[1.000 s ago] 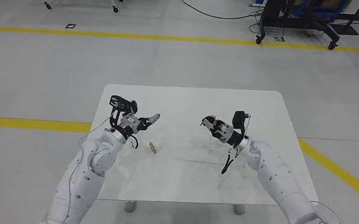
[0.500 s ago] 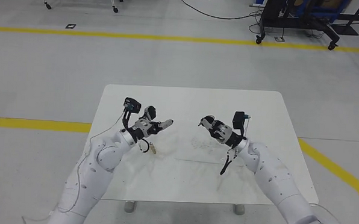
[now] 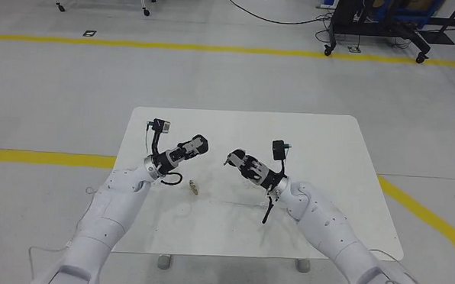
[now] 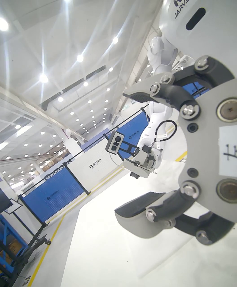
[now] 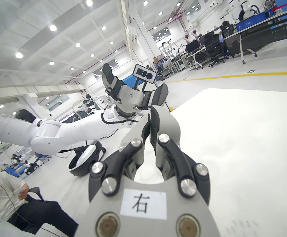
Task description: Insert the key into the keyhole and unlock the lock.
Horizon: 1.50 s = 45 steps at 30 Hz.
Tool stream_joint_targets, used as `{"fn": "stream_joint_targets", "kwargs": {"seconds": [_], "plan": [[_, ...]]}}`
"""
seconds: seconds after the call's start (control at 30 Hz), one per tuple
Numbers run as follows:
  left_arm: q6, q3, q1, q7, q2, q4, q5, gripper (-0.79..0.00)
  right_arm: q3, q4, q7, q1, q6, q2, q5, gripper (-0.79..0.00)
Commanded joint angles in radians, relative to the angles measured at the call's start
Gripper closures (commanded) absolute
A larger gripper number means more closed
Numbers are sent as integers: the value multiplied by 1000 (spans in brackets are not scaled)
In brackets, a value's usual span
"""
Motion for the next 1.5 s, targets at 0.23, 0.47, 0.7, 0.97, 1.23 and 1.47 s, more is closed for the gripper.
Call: {"fn": "stream_joint_targets", "kwargs": {"seconds": [0.23, 0.47, 0.7, 0.97, 1.23, 1.47], "plan": [[-45, 51, -21, 36, -5, 6, 146, -659, -45, 6, 8, 19, 0, 0, 104, 0], [-43, 74, -26, 55, -6, 9, 208, -579, -86, 0, 27, 29, 0, -1, 151, 0], [-41, 89, -27, 76, -7, 7, 232, -376, -110, 8, 29, 41, 0, -1, 177, 0], [-54, 105, -29, 69, -4, -1, 269, -317, -125, 19, 14, 49, 0, 2, 187, 0], [-61, 109, -28, 78, 0, -2, 253, -114, -132, 28, -4, 55, 0, 8, 186, 0], [-60, 117, -30, 72, 3, -4, 260, -40, -138, 31, -17, 58, 0, 11, 185, 0]]}}
